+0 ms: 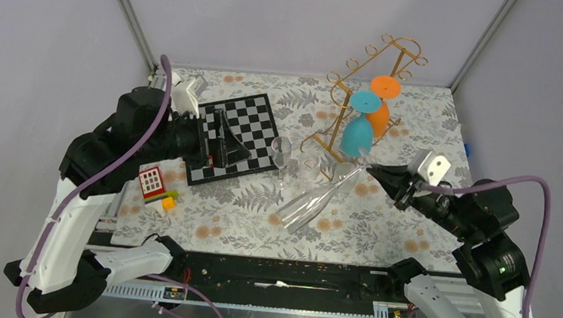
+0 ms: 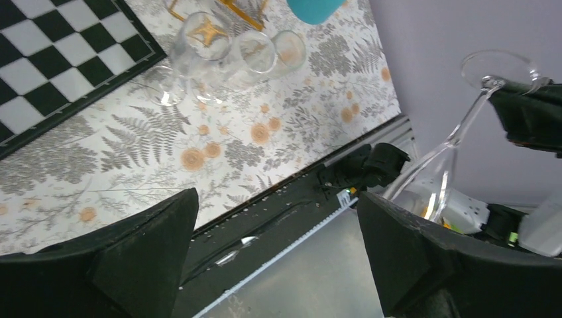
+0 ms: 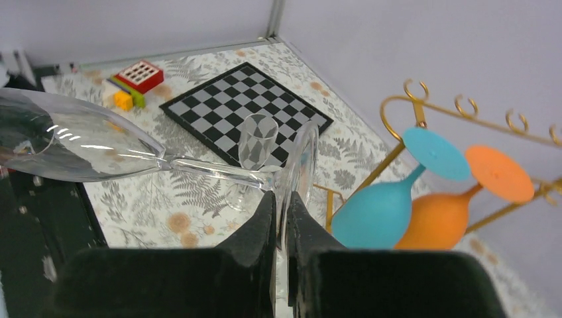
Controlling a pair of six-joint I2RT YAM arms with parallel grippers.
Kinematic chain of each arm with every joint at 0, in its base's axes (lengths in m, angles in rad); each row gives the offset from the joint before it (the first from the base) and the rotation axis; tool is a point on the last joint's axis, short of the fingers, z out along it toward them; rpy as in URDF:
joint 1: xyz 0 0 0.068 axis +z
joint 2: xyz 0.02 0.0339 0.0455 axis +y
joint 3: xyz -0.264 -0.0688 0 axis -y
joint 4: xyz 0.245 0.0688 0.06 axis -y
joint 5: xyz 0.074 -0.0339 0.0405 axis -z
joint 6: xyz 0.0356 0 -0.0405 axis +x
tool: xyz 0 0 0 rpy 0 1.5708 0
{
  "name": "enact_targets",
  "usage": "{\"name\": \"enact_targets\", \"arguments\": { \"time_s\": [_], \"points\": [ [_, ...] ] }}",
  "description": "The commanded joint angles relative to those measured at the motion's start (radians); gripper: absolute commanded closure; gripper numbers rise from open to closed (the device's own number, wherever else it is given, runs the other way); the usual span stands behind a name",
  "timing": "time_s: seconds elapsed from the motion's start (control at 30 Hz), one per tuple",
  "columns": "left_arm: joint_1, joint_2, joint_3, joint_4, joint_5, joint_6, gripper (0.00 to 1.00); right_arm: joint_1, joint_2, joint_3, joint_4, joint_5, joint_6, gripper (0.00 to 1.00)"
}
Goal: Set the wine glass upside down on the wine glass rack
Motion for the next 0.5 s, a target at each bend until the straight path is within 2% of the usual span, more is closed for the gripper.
{"name": "enact_targets", "arguments": {
  "time_s": [0.0, 0.13, 0.23, 0.47],
  "points": [
    [0.002, 0.029, 0.05, 0.016, 0.132, -0.068, 0.02, -0.001, -0.007, -0.022, 0.057, -0.197, -0.301, 1.0],
    [0.002, 0.06, 0.045, 0.032, 0.25, -0.115, 0.05, 0.0, -0.019, -0.079, 0.106, -0.316, -0.431, 1.0],
    [0.004, 0.072, 0.007, 0.084, 0.353, -0.173, 0.08, 0.0, 0.005, -0.08, 0.081, -0.374, -0.509, 1.0],
    [0.005, 0.041, -0.147, 0.321, 0.557, -0.38, 0.15, 0.002, 0.032, -0.107, 0.124, -0.499, -0.59, 1.0]
  ]
}}
